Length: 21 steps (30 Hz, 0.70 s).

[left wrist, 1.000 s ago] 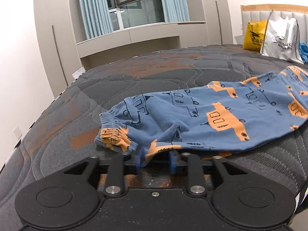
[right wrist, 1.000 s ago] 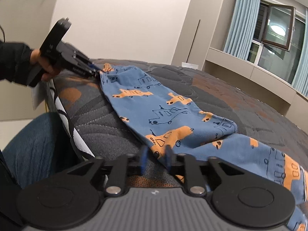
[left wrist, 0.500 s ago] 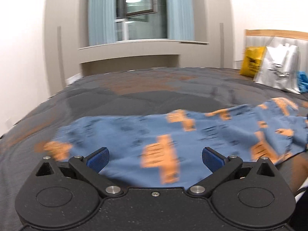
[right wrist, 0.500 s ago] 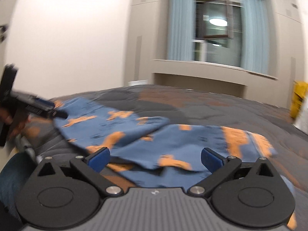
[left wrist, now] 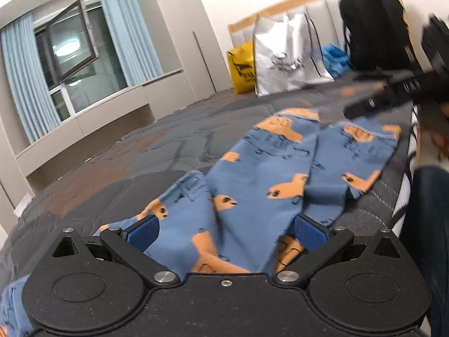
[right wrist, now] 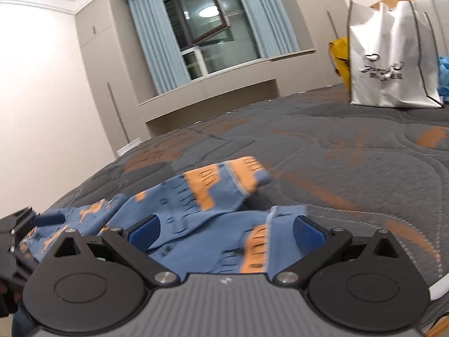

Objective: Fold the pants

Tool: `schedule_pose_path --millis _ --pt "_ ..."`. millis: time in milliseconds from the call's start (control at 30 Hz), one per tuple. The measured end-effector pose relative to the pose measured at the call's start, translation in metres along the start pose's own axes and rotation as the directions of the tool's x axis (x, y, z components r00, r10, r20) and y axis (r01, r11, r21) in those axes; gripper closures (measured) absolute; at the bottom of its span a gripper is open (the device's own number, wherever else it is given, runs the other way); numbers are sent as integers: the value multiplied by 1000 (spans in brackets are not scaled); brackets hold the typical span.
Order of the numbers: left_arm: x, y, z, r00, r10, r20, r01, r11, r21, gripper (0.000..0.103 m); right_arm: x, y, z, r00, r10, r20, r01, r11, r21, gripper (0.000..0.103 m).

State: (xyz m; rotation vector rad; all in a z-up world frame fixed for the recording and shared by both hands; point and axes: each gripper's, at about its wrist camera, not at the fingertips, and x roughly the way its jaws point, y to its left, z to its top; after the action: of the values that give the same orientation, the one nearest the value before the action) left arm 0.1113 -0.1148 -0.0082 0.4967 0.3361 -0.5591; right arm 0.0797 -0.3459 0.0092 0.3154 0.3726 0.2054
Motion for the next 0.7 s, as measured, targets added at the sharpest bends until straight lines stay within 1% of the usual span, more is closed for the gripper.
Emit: schedule_pose_path --millis 67,133,233,333,367,400,433,467,500,533,567,600,667,700 --pt "3 -4 3 1000 -5 -6 5 1000 22 1 0 -4 0 1000 -20 9 20 1000 -2 0" --pt "4 -10 7 1000 -12 -5 12 998 66 1 2 -5 -1 1000 -18 13 18 1000 -2 0" --pt "7 -19 8 1000 11 -20 -8 990 138 6 6 -4 0 1000 0 9 0 1000 0 0" --pt "8 -20 11 1000 13 -24 -10 991 134 7 16 -5 9 1000 21 4 -21 1000 19 0" --pt "8 -20 12 1000 10 -26 -7 992 126 9 18 -6 13 1000 29 7 -29 999 27 2" --pt "9 -20 13 1000 4 -29 0 993 120 14 22 -7 17 999 35 11 -36 999 35 9" --pt "9 -21 13 999 -2 -34 6 993 118 18 24 -8 20 999 31 12 -32 999 42 12" --pt "9 -22 13 999 -10 -41 14 993 120 27 28 -8 24 1000 23 8 -23 998 52 18" --pt "8 -22 13 999 -18 -45 23 992 122 34 32 -10 27 1000 16 3 -16 998 65 21" --pt "7 -22 12 998 -28 -48 34 992 124 39 37 -12 30 1000 15 -9 -14 997 80 22" --pt "7 -22 13 998 -41 -53 48 991 128 49 43 -15 34 999 23 -24 -20 995 101 25" --pt "6 -23 12 997 -55 -56 62 989 133 52 47 -17 35 999 35 -36 -30 992 120 27" --pt "5 -23 11 997 -58 -50 64 989 134 53 56 -22 38 997 48 -65 -37 987 159 27" --pt "5 -24 11 997 -64 -49 70 989 131 55 60 -24 39 996 49 -80 -34 984 177 25"
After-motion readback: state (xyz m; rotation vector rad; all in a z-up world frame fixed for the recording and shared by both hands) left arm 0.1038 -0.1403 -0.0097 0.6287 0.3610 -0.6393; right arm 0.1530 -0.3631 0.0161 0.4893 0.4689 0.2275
